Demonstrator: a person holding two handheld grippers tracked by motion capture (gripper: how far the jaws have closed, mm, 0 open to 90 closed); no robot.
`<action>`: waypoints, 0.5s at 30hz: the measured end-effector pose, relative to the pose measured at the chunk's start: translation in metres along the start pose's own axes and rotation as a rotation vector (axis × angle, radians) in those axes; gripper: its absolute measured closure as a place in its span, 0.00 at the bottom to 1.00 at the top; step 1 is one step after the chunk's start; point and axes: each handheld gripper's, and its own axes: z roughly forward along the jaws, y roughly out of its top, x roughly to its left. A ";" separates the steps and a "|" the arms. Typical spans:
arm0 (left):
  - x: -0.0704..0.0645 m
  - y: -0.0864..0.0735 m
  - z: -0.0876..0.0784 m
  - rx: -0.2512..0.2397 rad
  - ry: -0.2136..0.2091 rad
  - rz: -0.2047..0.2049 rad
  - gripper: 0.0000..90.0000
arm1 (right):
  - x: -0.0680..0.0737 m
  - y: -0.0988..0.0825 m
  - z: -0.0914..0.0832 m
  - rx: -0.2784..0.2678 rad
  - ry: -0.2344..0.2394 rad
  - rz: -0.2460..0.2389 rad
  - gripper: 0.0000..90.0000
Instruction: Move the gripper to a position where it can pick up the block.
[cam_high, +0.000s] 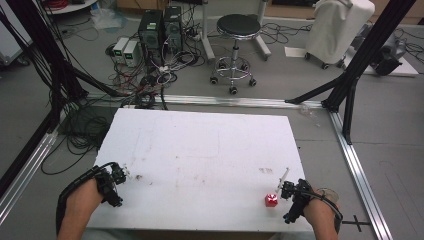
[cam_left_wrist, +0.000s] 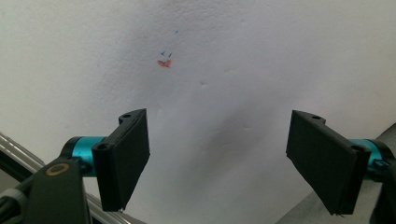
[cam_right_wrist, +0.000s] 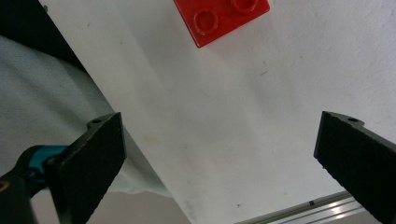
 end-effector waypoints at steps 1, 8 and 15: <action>0.000 0.000 0.000 -0.002 0.003 0.000 0.24 | 0.000 0.000 0.000 -0.002 0.002 0.001 0.02; -0.001 0.001 -0.001 -0.003 -0.003 0.004 0.24 | -0.001 -0.002 -0.002 -0.005 -0.002 0.005 0.02; -0.001 0.002 -0.001 -0.002 -0.003 0.002 0.24 | -0.001 -0.002 -0.001 -0.003 0.003 0.002 0.02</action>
